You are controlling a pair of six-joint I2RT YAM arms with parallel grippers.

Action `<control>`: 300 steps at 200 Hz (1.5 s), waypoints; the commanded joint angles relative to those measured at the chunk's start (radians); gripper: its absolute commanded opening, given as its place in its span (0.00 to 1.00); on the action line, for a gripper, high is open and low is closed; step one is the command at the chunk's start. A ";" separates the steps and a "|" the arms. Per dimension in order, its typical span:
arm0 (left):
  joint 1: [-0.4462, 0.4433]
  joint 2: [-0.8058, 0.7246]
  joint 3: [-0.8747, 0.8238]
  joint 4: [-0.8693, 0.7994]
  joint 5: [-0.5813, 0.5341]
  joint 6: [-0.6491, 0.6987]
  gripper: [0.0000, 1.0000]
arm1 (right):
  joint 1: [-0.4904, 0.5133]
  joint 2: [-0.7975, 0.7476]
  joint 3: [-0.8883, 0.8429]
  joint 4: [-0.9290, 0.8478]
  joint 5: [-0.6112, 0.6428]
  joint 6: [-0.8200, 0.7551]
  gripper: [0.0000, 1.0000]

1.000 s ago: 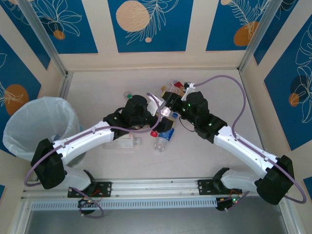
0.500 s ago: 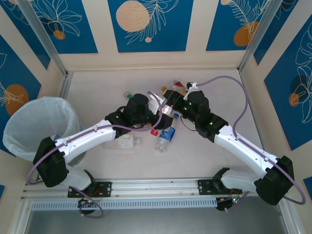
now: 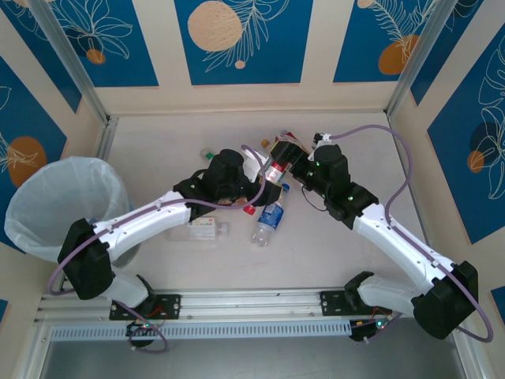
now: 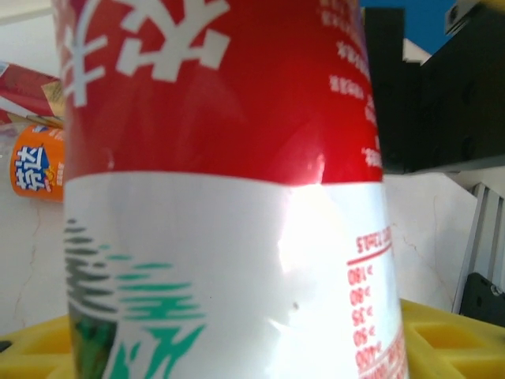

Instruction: Put the plastic bottles in the bin

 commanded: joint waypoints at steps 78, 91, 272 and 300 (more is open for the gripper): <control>0.090 -0.054 -0.010 -0.132 -0.149 -0.036 0.63 | -0.086 -0.165 -0.051 -0.225 0.131 -0.047 1.00; 0.110 -0.065 -0.005 -0.158 -0.159 -0.039 0.63 | -0.094 -0.147 -0.059 -0.259 0.127 -0.043 0.99; 0.387 -0.399 0.154 -0.540 -0.431 0.100 0.61 | -0.039 0.025 -0.068 -0.200 -0.107 -0.095 1.00; 0.396 -0.446 0.192 -0.554 -0.588 0.142 0.62 | -0.034 0.056 -0.063 -0.189 -0.109 -0.097 1.00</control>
